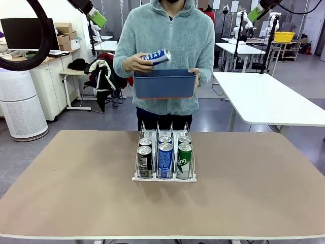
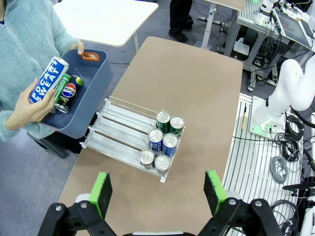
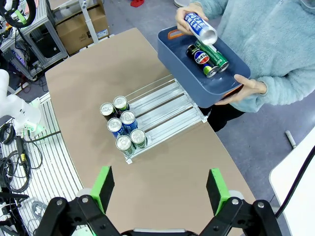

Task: Fill the beverage cans into the dispenser.
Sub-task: Pick up the Ionic drink handed by the human.

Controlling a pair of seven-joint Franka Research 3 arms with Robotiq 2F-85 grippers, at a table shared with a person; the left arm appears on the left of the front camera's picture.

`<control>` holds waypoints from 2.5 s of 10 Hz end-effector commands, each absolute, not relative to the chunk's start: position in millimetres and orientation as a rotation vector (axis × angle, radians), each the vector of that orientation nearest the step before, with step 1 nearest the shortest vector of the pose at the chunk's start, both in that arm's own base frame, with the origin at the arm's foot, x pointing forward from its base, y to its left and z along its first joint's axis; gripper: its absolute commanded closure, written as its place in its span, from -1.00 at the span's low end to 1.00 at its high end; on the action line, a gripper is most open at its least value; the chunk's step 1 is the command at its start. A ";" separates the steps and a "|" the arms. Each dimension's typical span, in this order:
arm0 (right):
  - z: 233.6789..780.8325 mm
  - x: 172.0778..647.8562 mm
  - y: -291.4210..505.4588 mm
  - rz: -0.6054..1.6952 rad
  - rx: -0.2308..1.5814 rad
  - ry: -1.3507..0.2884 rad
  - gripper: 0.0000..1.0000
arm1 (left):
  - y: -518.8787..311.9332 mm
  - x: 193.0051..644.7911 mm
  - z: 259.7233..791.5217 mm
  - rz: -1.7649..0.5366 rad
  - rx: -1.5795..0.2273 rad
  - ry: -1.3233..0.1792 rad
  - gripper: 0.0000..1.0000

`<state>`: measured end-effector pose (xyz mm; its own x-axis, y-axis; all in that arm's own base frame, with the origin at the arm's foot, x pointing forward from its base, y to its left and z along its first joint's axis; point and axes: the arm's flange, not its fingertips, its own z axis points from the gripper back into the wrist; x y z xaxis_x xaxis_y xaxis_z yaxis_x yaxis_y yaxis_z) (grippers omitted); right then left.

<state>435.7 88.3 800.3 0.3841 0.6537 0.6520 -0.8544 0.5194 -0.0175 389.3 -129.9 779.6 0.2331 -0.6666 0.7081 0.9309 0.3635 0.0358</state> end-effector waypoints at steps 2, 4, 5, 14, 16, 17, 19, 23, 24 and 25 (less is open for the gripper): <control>801.0 435.8 88.9 0.978 0.349 -0.653 -1.00 | -128.4 388.3 777.5 -1.146 -0.445 -0.706 -1.00; 801.0 435.8 88.9 0.978 0.349 -0.653 -1.00 | -128.4 388.3 777.5 -1.146 -0.445 -0.706 -1.00; 801.0 435.8 88.9 0.978 0.349 -0.653 -1.00 | -128.4 388.3 777.5 -1.146 -0.445 -0.706 -1.00; 801.0 435.8 88.9 0.978 0.349 -0.653 -1.00 | -128.4 388.3 777.5 -1.146 -0.445 -0.706 -1.00; 801.0 435.8 88.9 0.978 0.349 -0.653 -1.00 | -128.4 388.3 777.5 -1.146 -0.445 -0.706 -1.00; 801.0 435.8 88.9 0.978 0.349 -0.653 -1.00 | -128.4 388.3 777.5 -1.146 -0.445 -0.706 -1.00; 801.0 435.8 88.9 0.978 0.349 -0.653 -1.00 | -128.4 388.3 777.5 -1.146 -0.445 -0.706 -1.00; 801.0 435.8 88.9 0.978 0.349 -0.653 -1.00 | -128.4 388.3 777.5 -1.146 -0.445 -0.706 -1.00; 801.0 435.8 88.9 0.978 0.349 -0.653 -1.00 | -128.4 388.3 777.5 -1.146 -0.445 -0.706 -1.00; 801.0 435.8 88.9 0.978 0.349 -0.653 -1.00 | -128.4 388.3 777.5 -1.146 -0.445 -0.706 -1.00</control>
<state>435.7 88.2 800.3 0.3841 0.6537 0.6520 -0.8544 0.5194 -0.0175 389.3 -129.9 779.6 0.2331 -0.6666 0.7081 0.9309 0.3635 0.0358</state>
